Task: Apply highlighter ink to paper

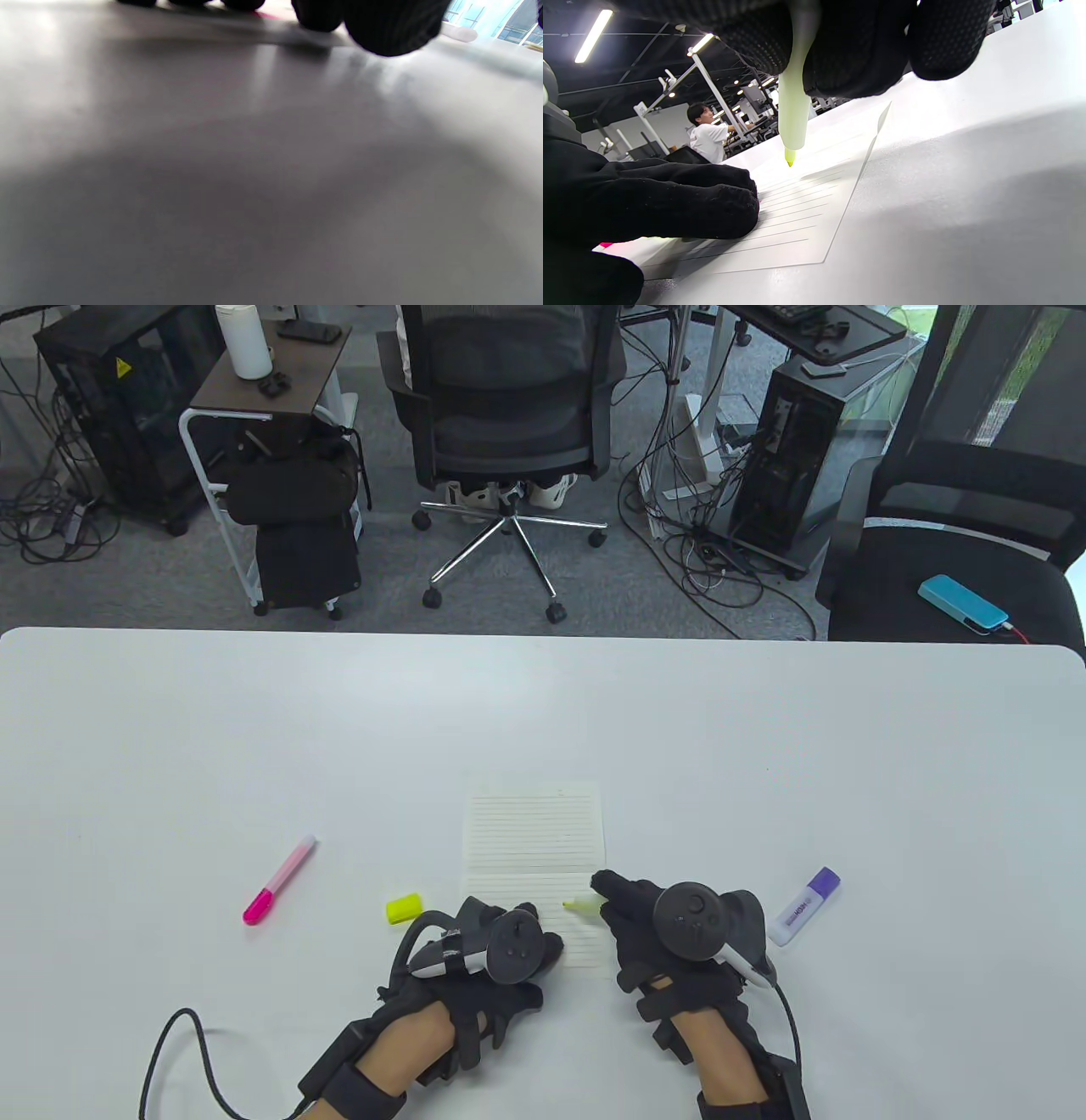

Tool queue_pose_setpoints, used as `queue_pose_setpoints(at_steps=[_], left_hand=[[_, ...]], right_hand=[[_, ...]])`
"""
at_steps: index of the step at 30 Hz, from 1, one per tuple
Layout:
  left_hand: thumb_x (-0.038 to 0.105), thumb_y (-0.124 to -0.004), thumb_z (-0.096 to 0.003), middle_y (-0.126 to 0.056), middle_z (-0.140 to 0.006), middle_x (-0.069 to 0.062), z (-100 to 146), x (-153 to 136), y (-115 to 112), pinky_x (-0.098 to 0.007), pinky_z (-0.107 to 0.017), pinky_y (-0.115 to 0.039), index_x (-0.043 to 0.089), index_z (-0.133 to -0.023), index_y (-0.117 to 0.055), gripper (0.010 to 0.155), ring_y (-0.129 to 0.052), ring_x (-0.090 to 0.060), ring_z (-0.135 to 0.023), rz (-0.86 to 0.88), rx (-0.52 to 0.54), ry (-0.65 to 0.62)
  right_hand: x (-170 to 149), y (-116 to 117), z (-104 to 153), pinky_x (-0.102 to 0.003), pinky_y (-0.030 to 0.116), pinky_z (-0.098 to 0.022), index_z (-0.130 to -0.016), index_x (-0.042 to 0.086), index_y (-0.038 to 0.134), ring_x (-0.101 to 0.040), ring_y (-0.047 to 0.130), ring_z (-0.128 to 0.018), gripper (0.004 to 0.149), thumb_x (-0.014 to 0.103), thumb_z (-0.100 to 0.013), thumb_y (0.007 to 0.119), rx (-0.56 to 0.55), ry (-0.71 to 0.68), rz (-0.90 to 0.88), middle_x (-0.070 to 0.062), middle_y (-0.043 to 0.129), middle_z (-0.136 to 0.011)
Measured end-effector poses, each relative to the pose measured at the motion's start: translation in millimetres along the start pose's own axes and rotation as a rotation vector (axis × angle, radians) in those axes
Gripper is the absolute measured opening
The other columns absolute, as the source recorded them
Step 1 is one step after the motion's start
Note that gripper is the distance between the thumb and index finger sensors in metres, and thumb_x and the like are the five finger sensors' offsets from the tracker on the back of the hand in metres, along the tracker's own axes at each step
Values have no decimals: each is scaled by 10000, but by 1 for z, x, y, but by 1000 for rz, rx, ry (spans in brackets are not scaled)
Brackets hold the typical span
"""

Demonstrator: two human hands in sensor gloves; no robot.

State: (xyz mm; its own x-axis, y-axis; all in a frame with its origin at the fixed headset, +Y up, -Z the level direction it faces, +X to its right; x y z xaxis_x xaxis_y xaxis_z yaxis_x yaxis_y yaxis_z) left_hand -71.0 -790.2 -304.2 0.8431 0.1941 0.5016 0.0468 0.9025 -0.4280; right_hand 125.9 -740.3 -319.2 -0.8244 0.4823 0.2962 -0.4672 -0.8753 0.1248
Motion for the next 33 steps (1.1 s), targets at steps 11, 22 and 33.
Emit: queue_pose_setpoints(at_steps=[11, 22, 33], left_hand=[[537, -725, -444, -335, -1156, -40, 0, -1, 0, -549, -699, -512, 392, -1070, -481, 687, -416, -362, -1019, 4, -8, 4], [525, -724, -448, -326, -1155, -33, 0, -1, 0, -546, -702, -503, 398, -1068, -477, 680, -405, -355, -1021, 10, -17, 8], [524, -726, -449, -320, -1156, -32, 0, -2, 0, -544, -703, -499, 401, -1068, -474, 679, -400, -352, -1022, 12, -21, 10]], right_hand=[[-2, 5, -5, -586, 726, -598, -1049, 234, 722, -303, 917, -536, 413, 292, -642, 762, 29, 18, 55, -171, 879, -830], [3, 0, -2, -592, 729, -593, -1034, 199, 744, -308, 922, -500, 407, 288, -637, 772, 15, 9, 32, -180, 899, -793], [1, -3, -3, -591, 729, -593, -1034, 211, 744, -306, 921, -506, 404, 289, -638, 768, -1, 77, 131, -176, 898, -801]])
Point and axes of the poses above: the tracker on the back of each hand, its own x axis roughly to the thumb side, its own z axis roughly from the fingertips to the wrist, y = z × x, the point moved 3 cm from there along -z, roughly from the wrist to the fingertips
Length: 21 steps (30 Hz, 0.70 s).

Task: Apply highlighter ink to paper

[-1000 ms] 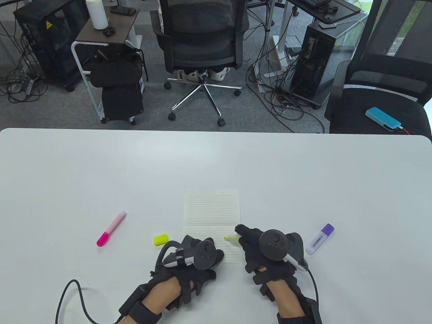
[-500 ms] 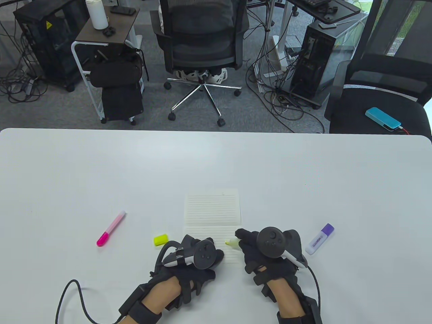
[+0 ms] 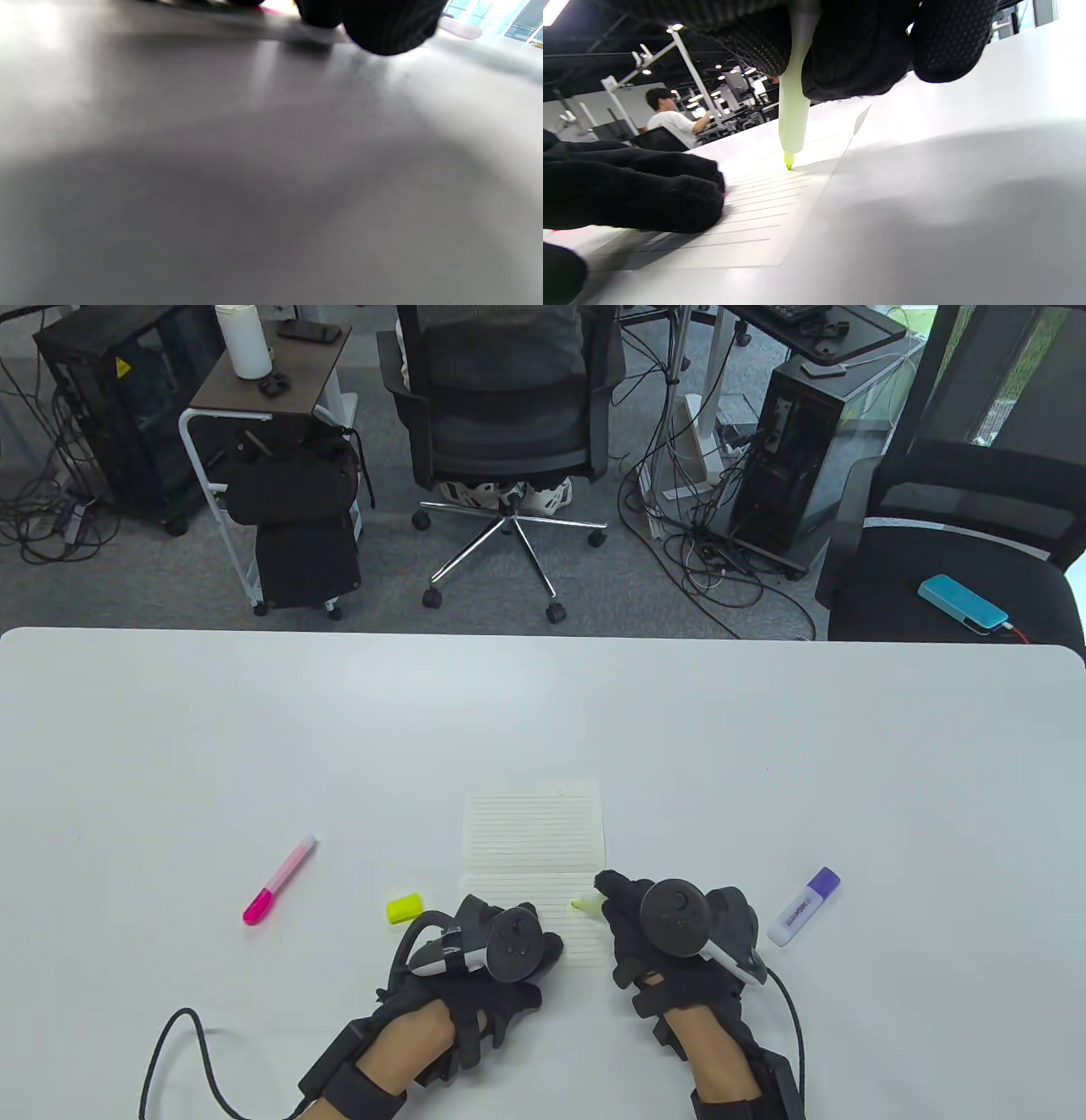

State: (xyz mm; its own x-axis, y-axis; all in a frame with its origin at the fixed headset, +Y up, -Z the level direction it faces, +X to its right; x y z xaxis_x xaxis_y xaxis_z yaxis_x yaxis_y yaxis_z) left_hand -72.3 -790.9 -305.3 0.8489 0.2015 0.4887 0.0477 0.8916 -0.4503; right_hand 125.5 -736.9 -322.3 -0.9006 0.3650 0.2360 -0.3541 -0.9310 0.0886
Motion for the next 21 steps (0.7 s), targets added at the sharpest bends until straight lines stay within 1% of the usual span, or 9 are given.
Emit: queue_pose_setpoints(at_steps=[2, 12, 18, 21], left_hand=[[525, -725, -449, -319, -1155, -32, 0, 0, 0, -544, -703, -498, 401, -1068, -473, 680, -399, -351, -1021, 1, -1, 1], [528, -723, -449, -312, -1156, -31, 0, 0, 0, -544, -705, -494, 402, -1069, -467, 683, -393, -350, -1023, 2, -5, 3], [529, -724, -449, -307, -1156, -30, 0, 0, 0, -543, -706, -491, 402, -1071, -463, 686, -387, -349, -1024, 4, -10, 3], [529, -725, -448, -307, -1156, -29, 0, 0, 0, -544, -707, -489, 401, -1070, -463, 687, -386, -350, -1024, 4, -12, 3]], right_hand=[[-3, -2, 1, -591, 730, -592, -1031, 205, 749, -307, 921, -501, 404, 288, -636, 770, -4, 19, 0, -176, 901, -796], [-5, -1, 1, -591, 730, -589, -1031, 199, 748, -307, 921, -496, 404, 287, -637, 769, 3, 24, -27, -178, 901, -792], [-6, -5, 4, -598, 736, -574, -1003, 184, 786, -315, 925, -462, 394, 279, -621, 785, 33, 32, -61, -189, 921, -753], [-6, -6, 4, -594, 735, -577, -1007, 185, 781, -310, 923, -467, 396, 286, -624, 780, 12, 13, -86, -184, 917, -756]])
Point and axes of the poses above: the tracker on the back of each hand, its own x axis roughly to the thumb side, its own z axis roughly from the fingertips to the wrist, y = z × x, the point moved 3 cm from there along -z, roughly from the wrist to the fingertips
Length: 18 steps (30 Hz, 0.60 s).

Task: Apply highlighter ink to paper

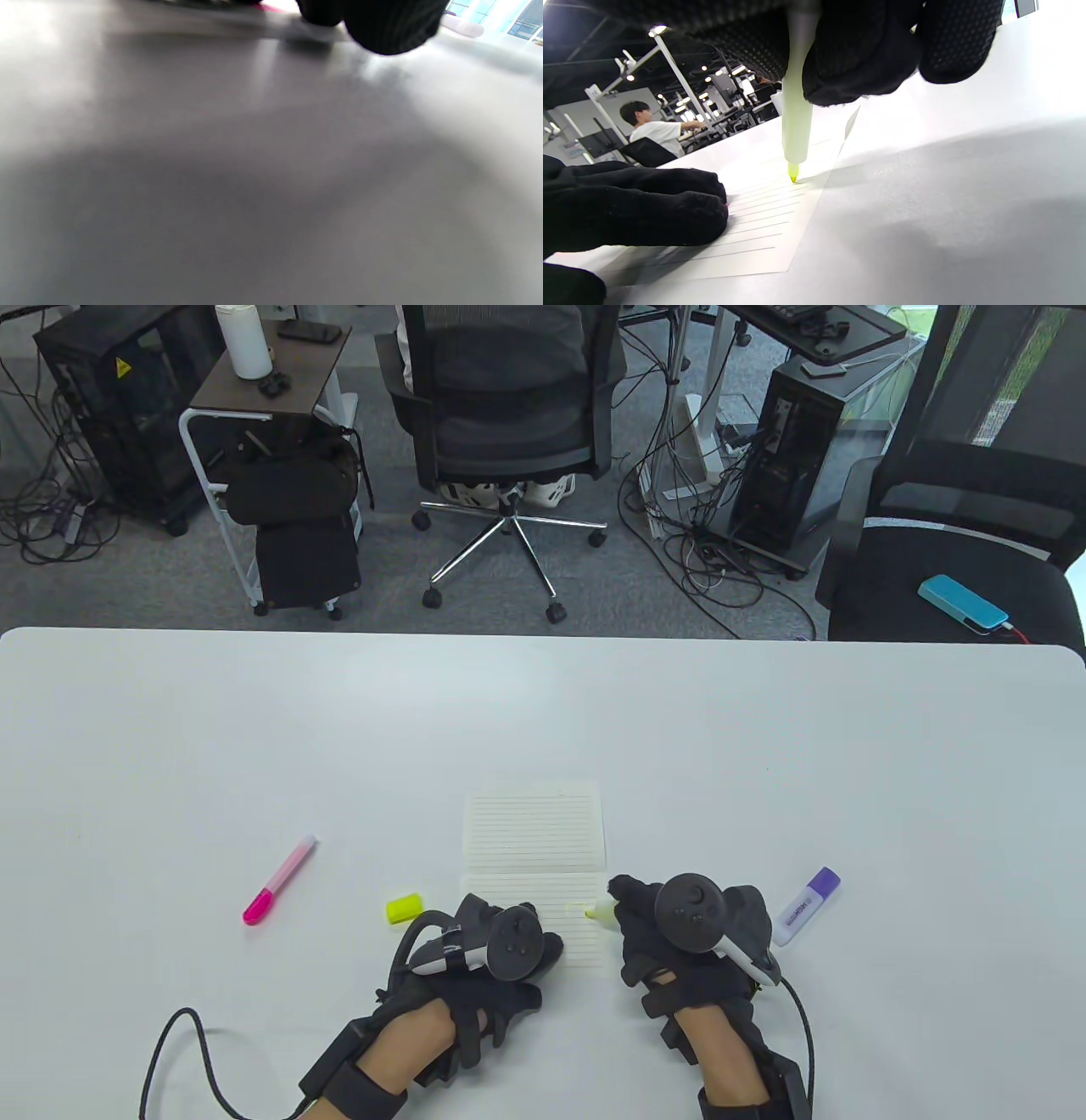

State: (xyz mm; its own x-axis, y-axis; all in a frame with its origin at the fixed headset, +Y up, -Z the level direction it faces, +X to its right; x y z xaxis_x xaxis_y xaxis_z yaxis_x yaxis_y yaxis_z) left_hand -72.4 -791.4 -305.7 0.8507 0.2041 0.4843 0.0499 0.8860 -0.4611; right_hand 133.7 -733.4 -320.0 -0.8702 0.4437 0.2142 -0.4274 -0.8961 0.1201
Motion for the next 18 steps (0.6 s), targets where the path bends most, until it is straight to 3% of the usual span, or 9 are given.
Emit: queue_pose_setpoints(at_steps=[10, 18], left_hand=[[530, -727, -447, -299, -1156, -29, 0, 0, 0, -543, -709, -484, 403, -1070, -458, 690, -380, -348, -1025, 0, -6, 0], [532, -727, -447, -292, -1156, -25, 0, 0, 0, -541, -711, -478, 403, -1071, -451, 694, -371, -346, -1027, 2, -12, 1]], right_hand=[[11, 10, -3, -594, 730, -584, -1020, 193, 767, -312, 922, -485, 401, 288, -630, 777, 34, -38, 2, -180, 909, -776], [5, 1, 0, -598, 732, -574, -1004, 188, 785, -315, 922, -465, 394, 281, -621, 777, 14, 42, 49, -184, 918, -755]])
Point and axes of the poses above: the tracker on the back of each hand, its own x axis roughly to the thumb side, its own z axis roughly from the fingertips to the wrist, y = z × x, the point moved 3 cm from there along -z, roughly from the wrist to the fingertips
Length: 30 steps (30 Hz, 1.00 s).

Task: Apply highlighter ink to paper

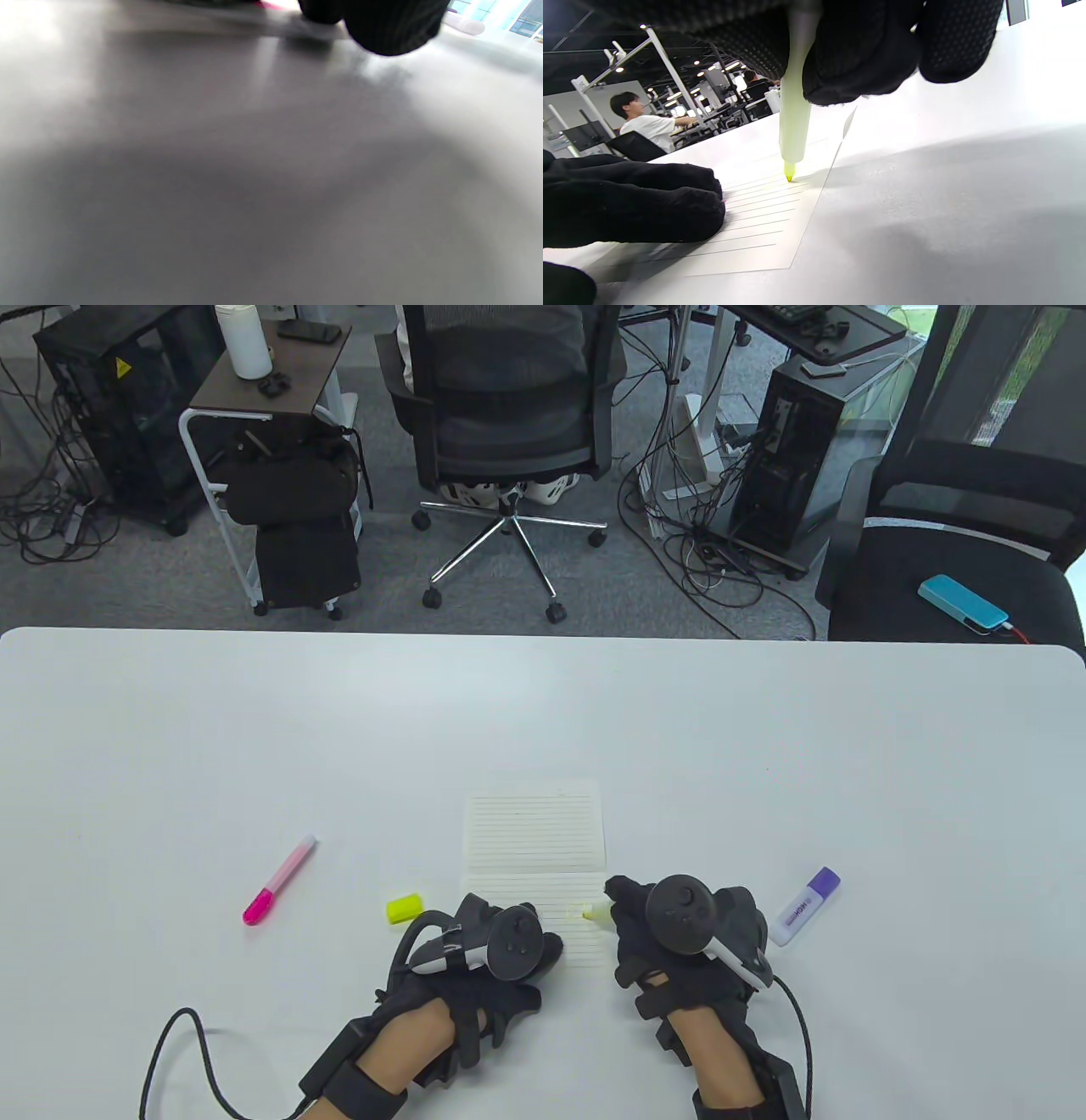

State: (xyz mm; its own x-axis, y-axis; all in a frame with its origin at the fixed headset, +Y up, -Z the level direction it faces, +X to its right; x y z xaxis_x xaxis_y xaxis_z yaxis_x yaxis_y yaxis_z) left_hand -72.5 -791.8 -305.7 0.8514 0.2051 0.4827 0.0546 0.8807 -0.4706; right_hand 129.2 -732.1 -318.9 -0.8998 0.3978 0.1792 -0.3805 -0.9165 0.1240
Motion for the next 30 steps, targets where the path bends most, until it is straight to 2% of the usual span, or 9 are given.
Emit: queue_pose_setpoints(at_steps=[5, 8, 12, 16, 20, 25, 30], left_hand=[[532, -728, -446, -291, -1156, -27, 0, 0, 0, -542, -711, -477, 405, -1070, -450, 695, -371, -346, -1026, -2, -1, 0], [533, -727, -447, -288, -1156, -27, 0, 0, 0, -542, -711, -476, 405, -1071, -447, 696, -369, -346, -1027, -3, -2, 0], [531, -728, -447, -288, -1156, -26, 0, 0, 0, -542, -712, -475, 406, -1070, -447, 696, -369, -345, -1027, -2, -2, 0], [530, -729, -447, -286, -1156, -25, 0, 0, 0, -542, -712, -475, 405, -1071, -446, 696, -367, -345, -1027, -2, -3, 2], [524, -729, -447, -284, -1155, -24, 0, 0, 0, -540, -713, -472, 408, -1070, -443, 695, -366, -343, -1028, -5, -4, 2], [524, -731, -446, -283, -1156, -23, 0, 0, -1, -540, -712, -474, 409, -1069, -444, 695, -365, -342, -1028, -4, -4, 2], [526, -729, -447, -285, -1155, -24, 0, 0, -1, -540, -712, -474, 408, -1069, -443, 695, -366, -343, -1027, -7, -4, 1]], right_hand=[[2, 0, 1, -594, 732, -578, -1005, 190, 783, -312, 921, -469, 394, 286, -623, 776, -9, -15, -7, -182, 916, -757], [4, 2, 0, -594, 729, -582, -1020, 192, 767, -316, 923, -487, 401, 286, -631, 769, -45, -45, -68, -181, 907, -780], [6, 9, -3, -590, 728, -591, -1028, 209, 754, -314, 924, -509, 403, 293, -634, 761, -18, -21, 6, -168, 899, -802], [3, 5, -1, -594, 728, -584, -1018, 197, 765, -317, 924, -494, 399, 289, -630, 764, -29, 17, 9, -173, 907, -784], [5, 11, -3, -592, 724, -595, -1031, 208, 749, -320, 925, -521, 403, 297, -638, 757, -25, -15, -24, -166, 896, -809], [2, 6, -3, -594, 728, -585, -1019, 192, 766, -319, 925, -498, 399, 289, -632, 762, -45, 54, 3, -172, 906, -787], [6, 12, -3, -591, 729, -590, -1026, 199, 756, -322, 929, -513, 401, 293, -637, 761, -26, 13, -42, -169, 902, -800]])
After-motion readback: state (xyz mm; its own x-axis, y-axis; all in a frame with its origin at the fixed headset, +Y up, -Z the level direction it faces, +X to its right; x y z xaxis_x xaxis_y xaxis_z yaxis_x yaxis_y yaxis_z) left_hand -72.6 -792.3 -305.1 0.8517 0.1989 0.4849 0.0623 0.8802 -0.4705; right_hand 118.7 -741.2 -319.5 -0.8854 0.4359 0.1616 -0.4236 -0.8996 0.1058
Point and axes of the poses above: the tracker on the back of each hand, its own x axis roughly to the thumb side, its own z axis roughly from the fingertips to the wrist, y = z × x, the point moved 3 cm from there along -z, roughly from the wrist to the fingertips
